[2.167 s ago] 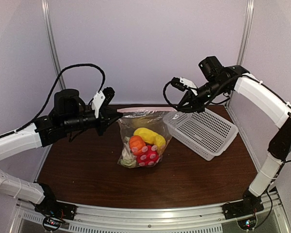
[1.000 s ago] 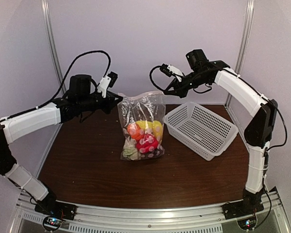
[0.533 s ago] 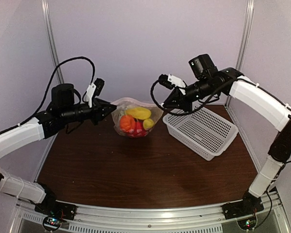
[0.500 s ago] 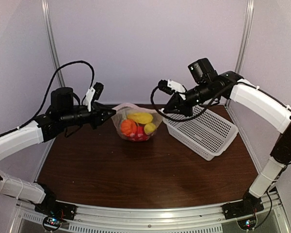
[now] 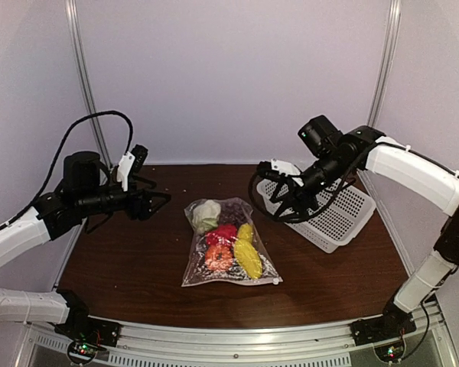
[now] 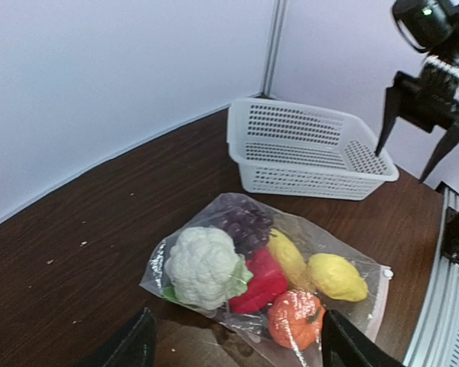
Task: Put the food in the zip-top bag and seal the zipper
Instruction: Reset both arms
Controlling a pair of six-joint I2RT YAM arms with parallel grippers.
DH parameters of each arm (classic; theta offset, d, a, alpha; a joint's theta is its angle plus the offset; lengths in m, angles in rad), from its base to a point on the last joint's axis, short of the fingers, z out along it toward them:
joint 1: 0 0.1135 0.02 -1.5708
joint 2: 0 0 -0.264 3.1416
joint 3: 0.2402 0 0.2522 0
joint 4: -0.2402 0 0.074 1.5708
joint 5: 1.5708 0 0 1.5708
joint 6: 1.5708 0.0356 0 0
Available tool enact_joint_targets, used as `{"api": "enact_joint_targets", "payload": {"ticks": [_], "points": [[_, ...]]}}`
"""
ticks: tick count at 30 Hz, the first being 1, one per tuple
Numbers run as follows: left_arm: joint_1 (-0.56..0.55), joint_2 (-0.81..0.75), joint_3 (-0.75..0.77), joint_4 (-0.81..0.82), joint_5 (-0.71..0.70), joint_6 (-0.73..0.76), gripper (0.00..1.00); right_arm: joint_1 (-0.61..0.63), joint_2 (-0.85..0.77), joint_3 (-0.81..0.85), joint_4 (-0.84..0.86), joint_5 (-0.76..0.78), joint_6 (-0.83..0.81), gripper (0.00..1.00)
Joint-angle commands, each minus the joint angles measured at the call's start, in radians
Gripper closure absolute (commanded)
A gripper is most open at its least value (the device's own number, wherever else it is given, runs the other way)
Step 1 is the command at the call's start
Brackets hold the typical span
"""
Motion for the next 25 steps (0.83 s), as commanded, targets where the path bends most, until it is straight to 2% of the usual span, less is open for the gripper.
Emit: {"api": "enact_joint_targets", "payload": {"ticks": [1,5,7,8,9,10,13,18,25], "points": [[0.0,0.103,0.112,-0.076,-0.292,-0.01,0.24,-0.089,-0.064,0.053,0.026,0.01,0.065,0.36],[0.0,0.203,0.244,-0.179,-0.401,-0.034,0.26,-0.249,-0.106,0.017,0.198,0.035,0.219,0.32],[0.0,0.225,0.284,-0.195,-0.452,-0.07,0.26,-0.335,-0.135,-0.021,0.304,0.062,0.309,0.24],[0.0,0.229,0.293,-0.194,-0.478,-0.089,0.25,-0.375,-0.156,-0.046,0.35,0.08,0.343,0.19],[0.0,0.229,0.296,-0.188,-0.505,-0.111,0.23,-0.406,-0.176,-0.073,0.398,0.106,0.377,0.06],[0.0,0.226,0.296,-0.179,-0.53,-0.122,0.2,-0.436,-0.196,-0.098,0.443,0.143,0.406,0.01],[0.0,0.213,0.286,-0.149,-0.58,-0.121,0.03,-0.487,-0.242,-0.159,0.541,0.32,0.51,0.0],[0.0,0.211,0.295,-0.166,-0.648,-0.1,0.02,-0.491,-0.28,-0.258,0.666,0.557,0.645,0.01],[0.0,0.184,0.268,-0.183,-0.616,-0.145,0.02,-0.491,-0.333,-0.358,0.739,0.564,0.635,0.0]]}}
